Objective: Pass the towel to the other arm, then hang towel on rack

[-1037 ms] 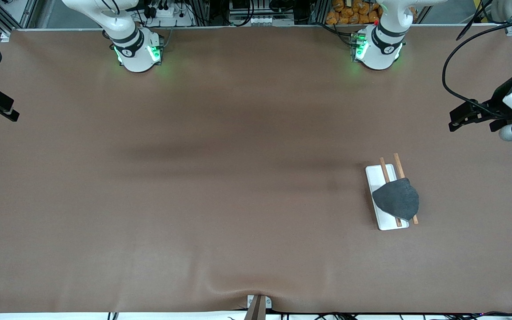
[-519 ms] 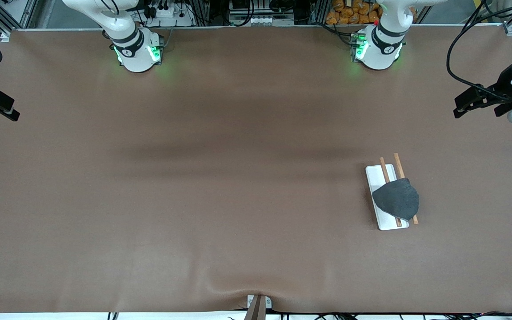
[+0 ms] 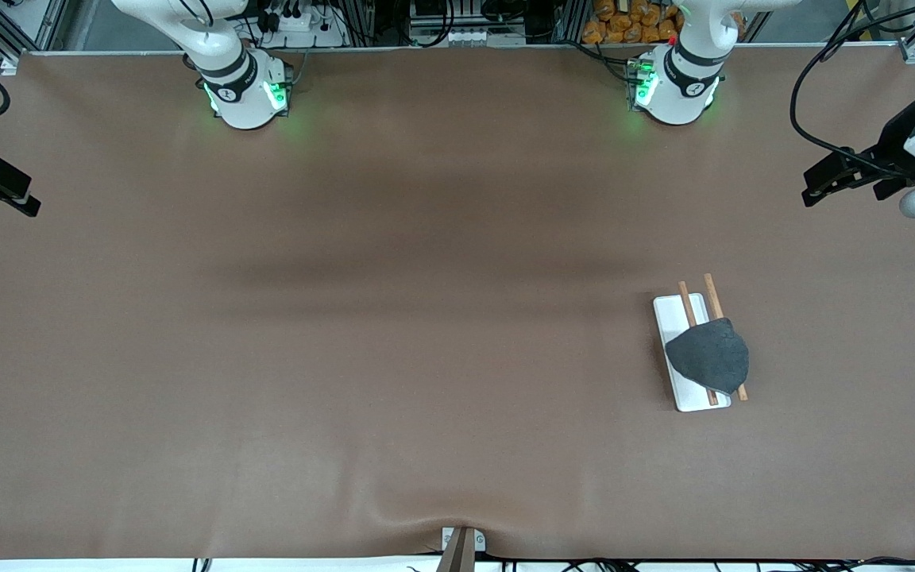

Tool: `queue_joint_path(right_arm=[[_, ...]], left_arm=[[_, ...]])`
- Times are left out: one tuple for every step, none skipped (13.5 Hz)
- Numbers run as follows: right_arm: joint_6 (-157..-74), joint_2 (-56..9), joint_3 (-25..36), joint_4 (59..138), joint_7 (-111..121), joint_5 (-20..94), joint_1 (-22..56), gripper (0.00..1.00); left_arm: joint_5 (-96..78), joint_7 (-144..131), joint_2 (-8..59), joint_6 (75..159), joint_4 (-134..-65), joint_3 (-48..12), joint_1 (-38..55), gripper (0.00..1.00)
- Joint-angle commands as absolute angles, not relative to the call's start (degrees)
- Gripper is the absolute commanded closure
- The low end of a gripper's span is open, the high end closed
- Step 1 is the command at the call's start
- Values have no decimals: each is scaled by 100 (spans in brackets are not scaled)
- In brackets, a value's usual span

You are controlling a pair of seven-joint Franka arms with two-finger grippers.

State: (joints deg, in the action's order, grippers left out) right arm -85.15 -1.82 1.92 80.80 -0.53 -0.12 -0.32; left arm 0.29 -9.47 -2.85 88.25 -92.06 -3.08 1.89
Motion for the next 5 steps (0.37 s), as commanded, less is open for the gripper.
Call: queue_joint_path(right_arm=[[-8561, -35, 105, 8218, 9, 62, -149, 0], [-8561, -35, 105, 8209, 9, 62, -158, 0], [-8561, -44, 123, 8209, 17, 70, -184, 0], [-8569, -44, 123, 8200, 18, 70, -185, 0], [-8561, -44, 132, 8200, 9, 70, -185, 0]], left_arm=[[-27, -1011, -492, 8780, -9290, -211, 299, 0], [17, -976, -492, 8780, -9281, -202, 299, 0], [18, -984, -492, 8780, -9273, -159, 308, 0], [18, -993, -492, 8780, -9272, -115, 351, 0], [26, -984, -483, 8780, -9238, -79, 369, 0]])
